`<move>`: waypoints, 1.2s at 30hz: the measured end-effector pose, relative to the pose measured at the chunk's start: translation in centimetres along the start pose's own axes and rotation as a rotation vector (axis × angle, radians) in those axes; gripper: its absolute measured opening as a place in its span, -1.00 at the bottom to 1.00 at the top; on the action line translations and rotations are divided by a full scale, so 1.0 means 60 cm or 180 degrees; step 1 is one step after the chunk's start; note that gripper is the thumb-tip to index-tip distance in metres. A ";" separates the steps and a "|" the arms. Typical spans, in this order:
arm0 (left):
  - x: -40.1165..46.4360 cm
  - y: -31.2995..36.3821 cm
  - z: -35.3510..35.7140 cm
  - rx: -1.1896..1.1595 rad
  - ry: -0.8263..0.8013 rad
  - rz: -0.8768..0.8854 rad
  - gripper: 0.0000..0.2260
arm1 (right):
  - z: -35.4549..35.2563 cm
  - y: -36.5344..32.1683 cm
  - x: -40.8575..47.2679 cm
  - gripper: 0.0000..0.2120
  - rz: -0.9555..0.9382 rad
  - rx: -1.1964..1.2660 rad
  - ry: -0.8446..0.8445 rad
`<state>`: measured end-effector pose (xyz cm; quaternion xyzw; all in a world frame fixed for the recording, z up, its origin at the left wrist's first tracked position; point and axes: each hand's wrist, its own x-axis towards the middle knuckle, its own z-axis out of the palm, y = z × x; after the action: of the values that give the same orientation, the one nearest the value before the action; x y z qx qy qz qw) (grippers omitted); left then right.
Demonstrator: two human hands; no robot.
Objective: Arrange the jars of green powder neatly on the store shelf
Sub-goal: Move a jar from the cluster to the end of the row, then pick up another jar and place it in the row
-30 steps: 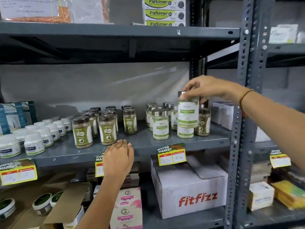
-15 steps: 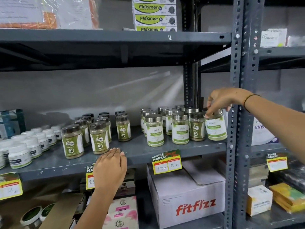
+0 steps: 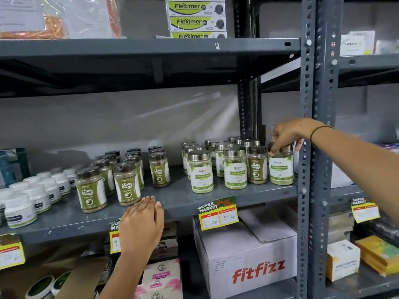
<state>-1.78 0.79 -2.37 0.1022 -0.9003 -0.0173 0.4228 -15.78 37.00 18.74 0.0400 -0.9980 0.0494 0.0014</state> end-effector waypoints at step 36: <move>0.003 -0.010 0.006 0.0036 -0.0061 0.0092 -0.60 | 0.022 -0.043 0.040 -0.44 -0.0903 -0.0158 -0.0006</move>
<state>-2.10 0.16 -2.54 0.0914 -0.9058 -0.0070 0.4138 -17.96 34.13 17.71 0.1807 -0.9832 0.0239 0.0085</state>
